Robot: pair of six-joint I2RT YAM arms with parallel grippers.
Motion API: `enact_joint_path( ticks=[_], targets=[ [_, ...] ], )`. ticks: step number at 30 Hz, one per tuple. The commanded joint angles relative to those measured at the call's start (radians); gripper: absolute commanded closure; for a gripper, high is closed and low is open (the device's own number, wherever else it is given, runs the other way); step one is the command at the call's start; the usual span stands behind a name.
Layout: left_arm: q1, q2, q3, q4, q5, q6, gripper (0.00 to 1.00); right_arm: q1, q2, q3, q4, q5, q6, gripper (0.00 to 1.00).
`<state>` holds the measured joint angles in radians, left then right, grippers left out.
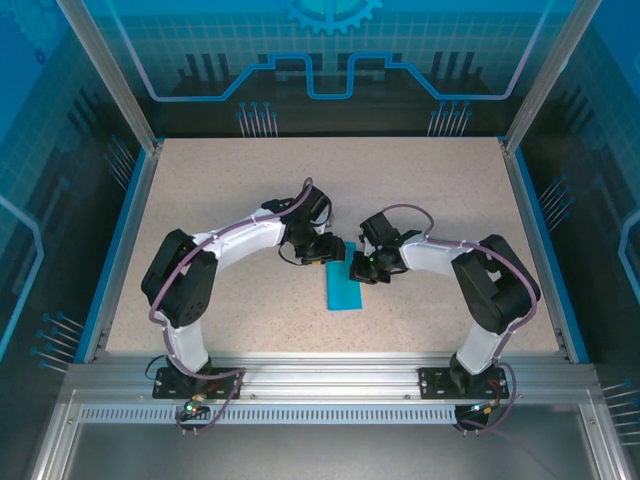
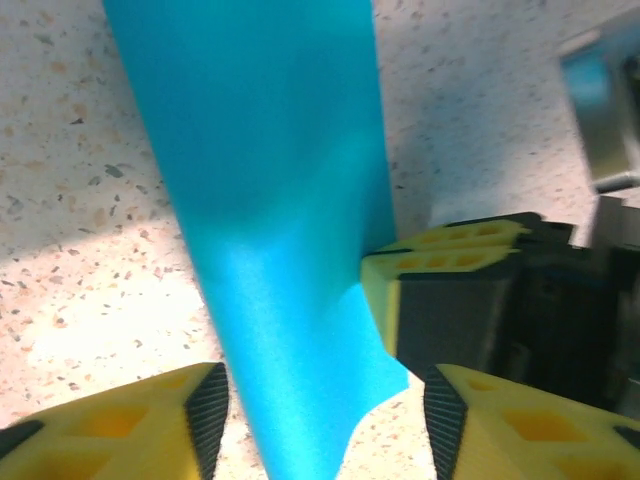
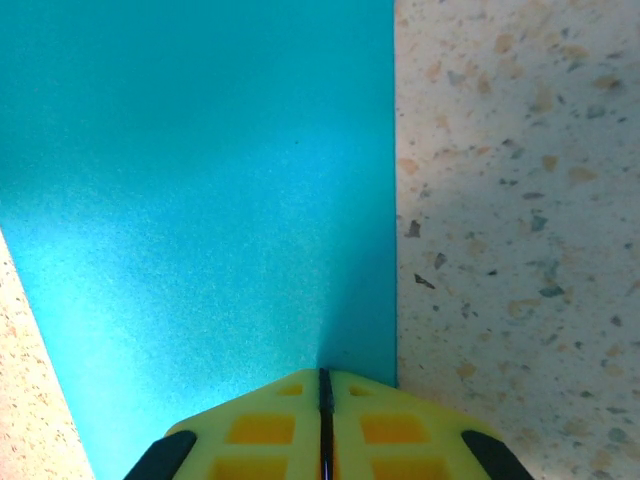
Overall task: Fold a paper plane with a square sheet of paper (fold left side to right side)
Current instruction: Hold the square sheet of paper at the center of the table.
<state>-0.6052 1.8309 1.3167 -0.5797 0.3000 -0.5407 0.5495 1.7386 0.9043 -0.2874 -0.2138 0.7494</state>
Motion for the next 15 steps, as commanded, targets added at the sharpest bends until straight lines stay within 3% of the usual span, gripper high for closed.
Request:
enact_joint_path(
  ticks=[1,7,15],
  targets=[
    [-0.002,-0.006,-0.04,0.073,0.1,0.001,0.57,0.016,0.045,-0.018,-0.092,0.039,0.01,0.91],
    [-0.004,0.054,-0.059,0.145,0.202,-0.02,0.76,0.017,0.05,-0.016,-0.096,0.039,0.008,0.91],
    [-0.005,0.122,-0.083,0.149,0.189,-0.007,0.83,0.018,0.055,-0.008,-0.107,0.037,0.005,0.91]
  ],
)
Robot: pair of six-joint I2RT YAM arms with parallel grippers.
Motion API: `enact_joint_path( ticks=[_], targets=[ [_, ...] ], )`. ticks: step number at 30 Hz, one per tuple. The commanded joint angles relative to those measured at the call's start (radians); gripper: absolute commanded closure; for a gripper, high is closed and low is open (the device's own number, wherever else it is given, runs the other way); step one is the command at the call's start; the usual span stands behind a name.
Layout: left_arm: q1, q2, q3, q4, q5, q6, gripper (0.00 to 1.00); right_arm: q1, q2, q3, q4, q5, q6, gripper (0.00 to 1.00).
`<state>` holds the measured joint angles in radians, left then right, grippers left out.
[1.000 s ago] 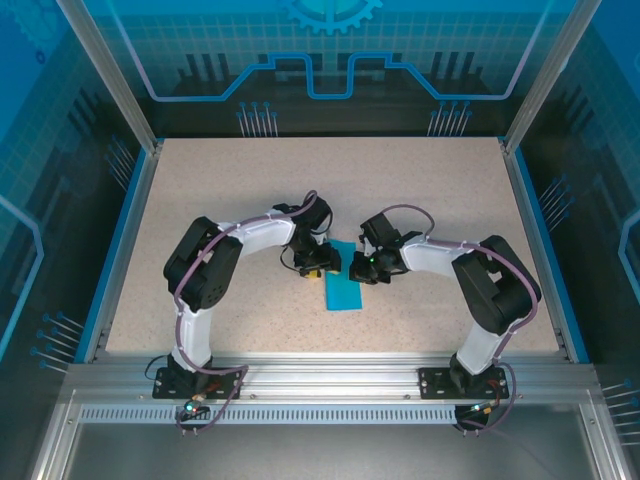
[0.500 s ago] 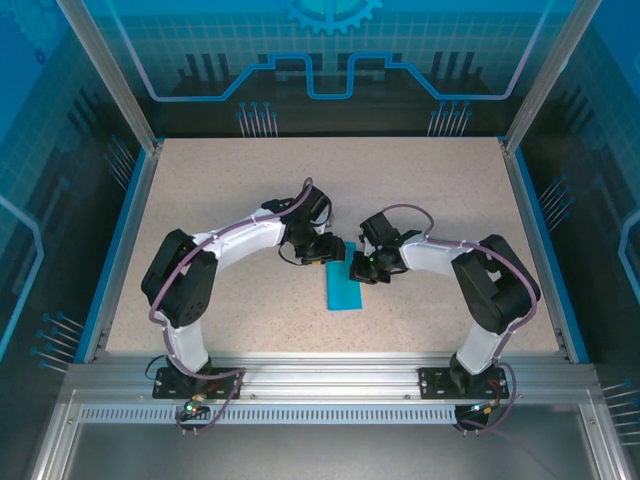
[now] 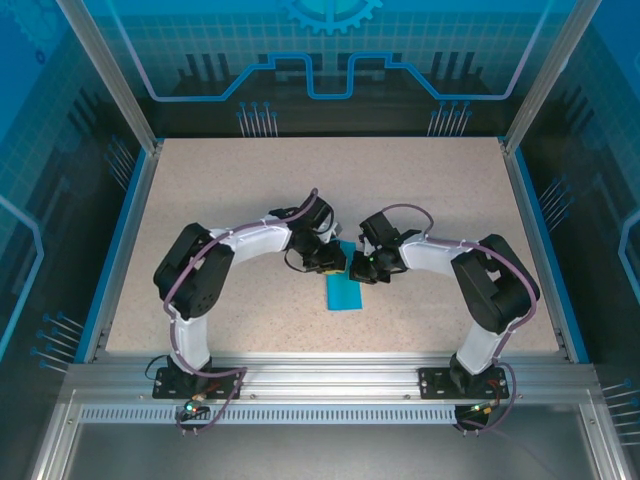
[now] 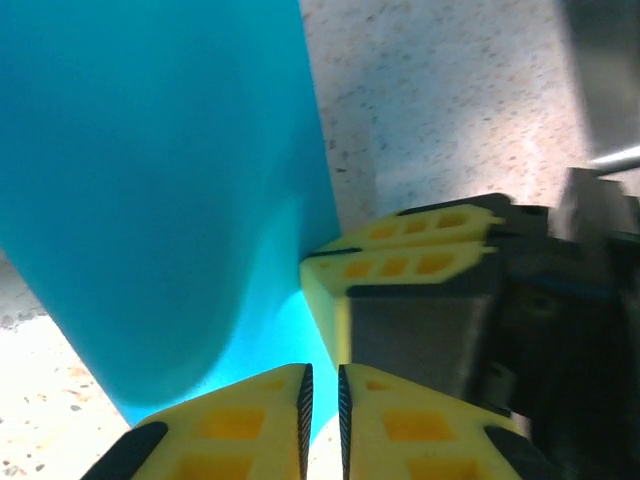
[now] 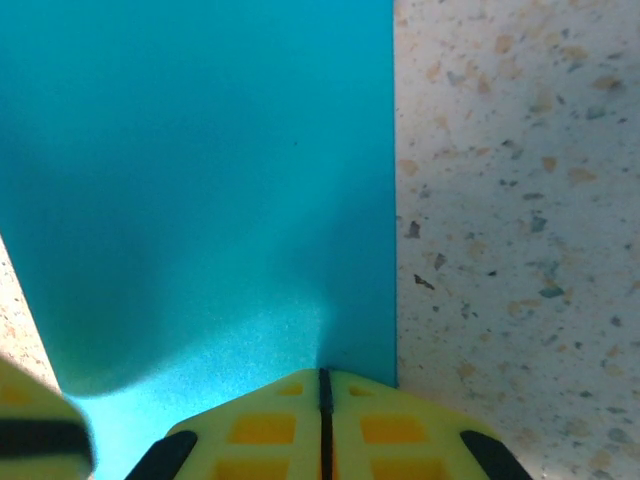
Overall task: Fold a paper plane with a square sheet of paper (fold left side to right side)
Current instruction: Hold the square sheet of paper at the center of the table, then first fold the square sheet of paper in half at the center of the table.
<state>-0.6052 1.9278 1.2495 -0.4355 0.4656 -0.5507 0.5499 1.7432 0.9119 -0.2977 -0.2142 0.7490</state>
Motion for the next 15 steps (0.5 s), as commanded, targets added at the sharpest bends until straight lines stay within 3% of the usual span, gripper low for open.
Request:
enact_joint_path(
  ticks=[1,15],
  targets=[
    [-0.004,0.033,-0.018,0.002,0.016,0.004,0.84,0.018,0.051,-0.016,-0.096,0.038,0.004,0.91],
    [-0.002,0.057,-0.062,-0.036,-0.071,0.024,0.87,0.017,0.058,-0.025,-0.119,0.048,0.001,0.91]
  ],
)
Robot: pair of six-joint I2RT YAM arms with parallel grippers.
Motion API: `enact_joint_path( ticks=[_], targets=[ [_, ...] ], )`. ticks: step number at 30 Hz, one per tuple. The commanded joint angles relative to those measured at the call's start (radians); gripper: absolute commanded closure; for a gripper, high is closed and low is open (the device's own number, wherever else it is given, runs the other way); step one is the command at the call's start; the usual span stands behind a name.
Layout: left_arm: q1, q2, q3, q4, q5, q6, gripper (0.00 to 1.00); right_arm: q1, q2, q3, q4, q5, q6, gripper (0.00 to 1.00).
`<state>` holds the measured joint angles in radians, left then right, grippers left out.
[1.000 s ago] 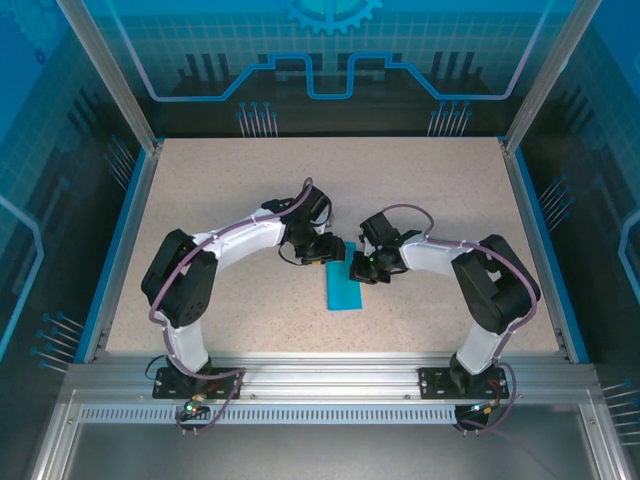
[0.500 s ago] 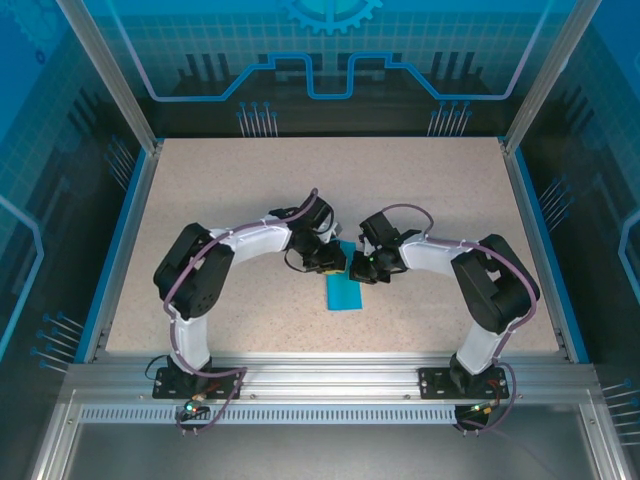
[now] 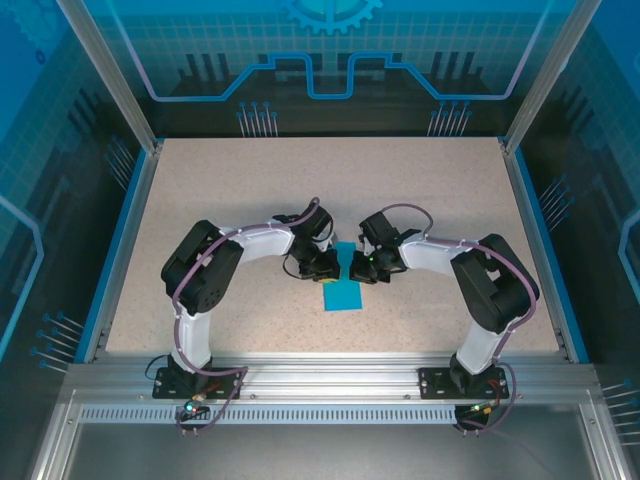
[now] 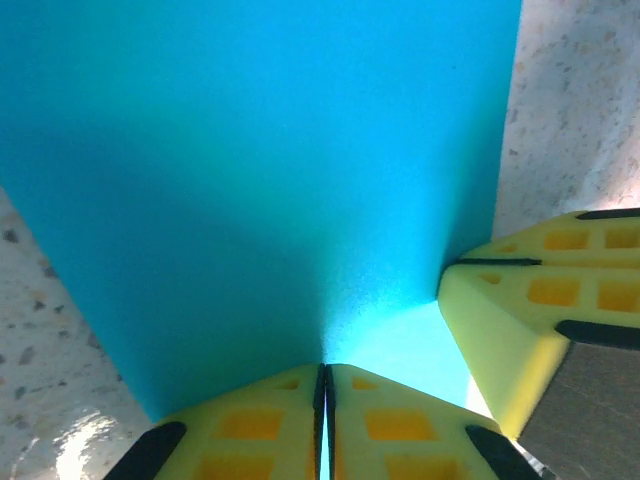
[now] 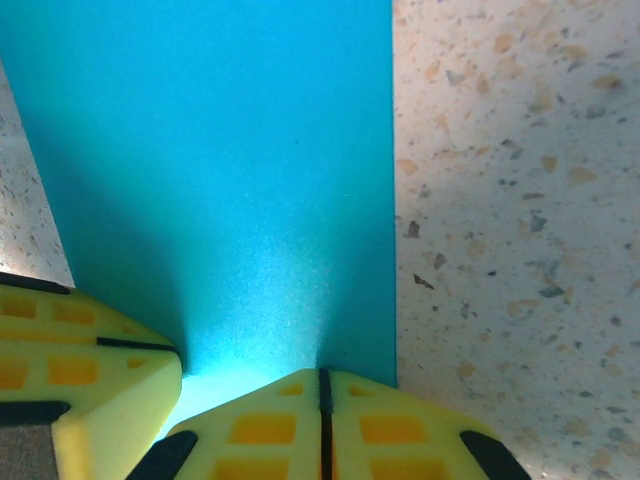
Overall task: Fold a paper plane with a square sheet of paper (fold left side to right side)
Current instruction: First fold the square sheet of paper in half at the center of the table.
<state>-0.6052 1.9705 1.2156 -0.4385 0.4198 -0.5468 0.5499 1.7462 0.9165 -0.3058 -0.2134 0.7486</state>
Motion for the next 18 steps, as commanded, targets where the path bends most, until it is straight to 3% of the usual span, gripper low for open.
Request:
enact_joint_path(
  ticks=[1,18],
  targets=[
    [-0.001,0.014,-0.034,-0.03,-0.026,0.019,0.87,0.017,0.053,-0.031,-0.113,0.049,0.001,0.92],
    [0.099,-0.06,-0.161,-0.005,-0.008,0.034,0.86,-0.008,0.052,-0.078,-0.119,0.057,-0.006,0.92]
  ],
)
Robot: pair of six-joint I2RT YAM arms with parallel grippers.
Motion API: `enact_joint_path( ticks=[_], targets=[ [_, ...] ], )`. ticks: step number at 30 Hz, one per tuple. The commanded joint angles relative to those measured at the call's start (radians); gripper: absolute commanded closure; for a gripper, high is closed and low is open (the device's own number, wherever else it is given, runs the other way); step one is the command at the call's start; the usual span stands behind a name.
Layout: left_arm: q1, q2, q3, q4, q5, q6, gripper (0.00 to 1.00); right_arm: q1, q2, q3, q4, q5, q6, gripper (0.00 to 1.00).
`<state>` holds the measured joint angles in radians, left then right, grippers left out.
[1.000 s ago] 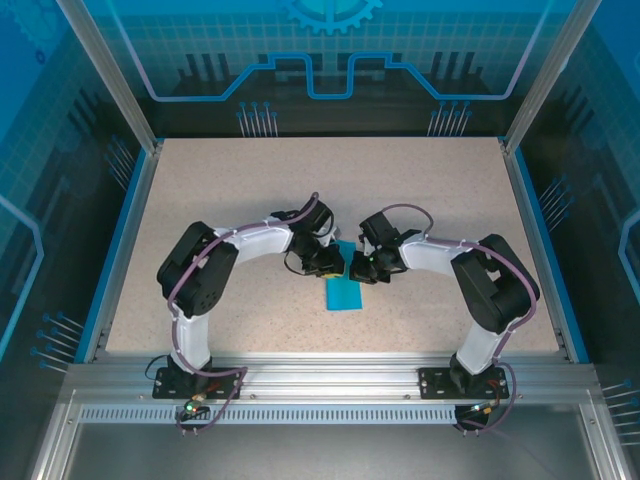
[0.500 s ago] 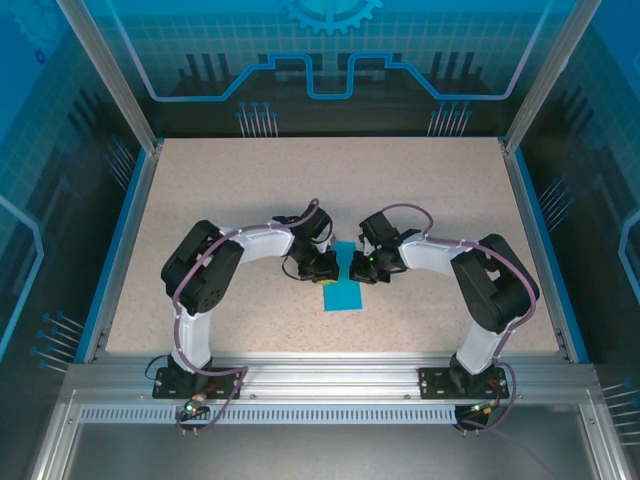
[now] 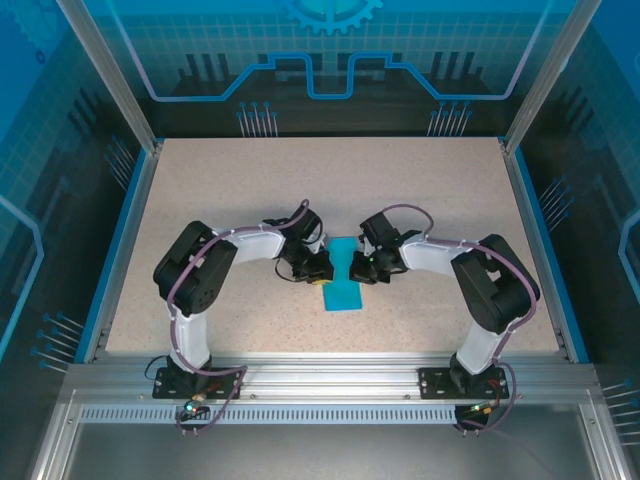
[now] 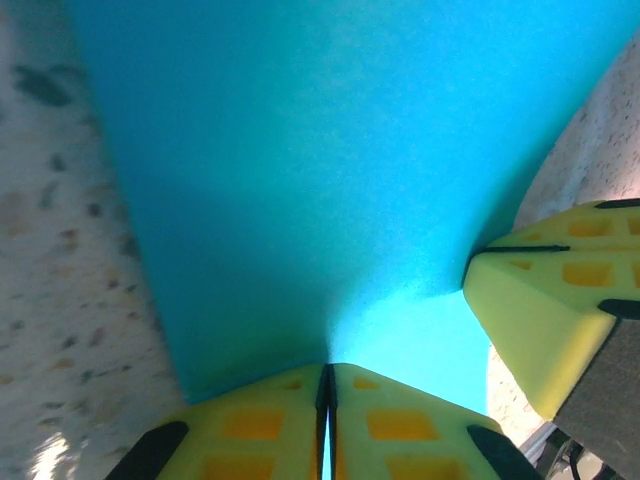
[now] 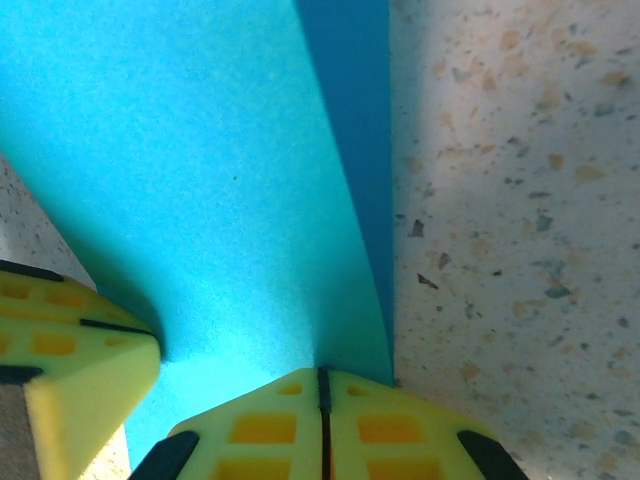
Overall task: Fold a paper plane with a square sheet of paper (fold left side to right side)
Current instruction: First fold the square sheet of paper in half at the center of the table.
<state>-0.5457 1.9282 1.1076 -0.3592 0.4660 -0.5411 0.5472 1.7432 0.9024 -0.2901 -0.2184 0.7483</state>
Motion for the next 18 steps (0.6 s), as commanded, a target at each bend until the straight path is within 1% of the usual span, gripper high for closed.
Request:
enact_joint_path(
  ticks=[1,6,9,14,18],
  targets=[
    [0.046,-0.022,-0.061,-0.086,-0.054,0.03,0.86,-0.008,0.056,-0.066,-0.133,0.062,-0.006,0.92],
    [0.078,-0.059,-0.095,-0.086,-0.052,0.042,0.86,-0.007,0.055,-0.065,-0.128,0.056,-0.007,0.92],
    [0.081,-0.094,-0.095,-0.079,-0.044,0.05,0.87,-0.007,0.054,-0.064,-0.126,0.053,-0.006,0.92],
    [0.076,-0.151,-0.095,0.002,0.029,0.03,0.86,-0.007,0.051,-0.061,-0.126,0.049,-0.006,0.92],
    [0.047,-0.134,-0.076,0.083,0.094,-0.007,0.86,-0.005,0.049,-0.062,-0.124,0.048,-0.006,0.92]
  ],
)
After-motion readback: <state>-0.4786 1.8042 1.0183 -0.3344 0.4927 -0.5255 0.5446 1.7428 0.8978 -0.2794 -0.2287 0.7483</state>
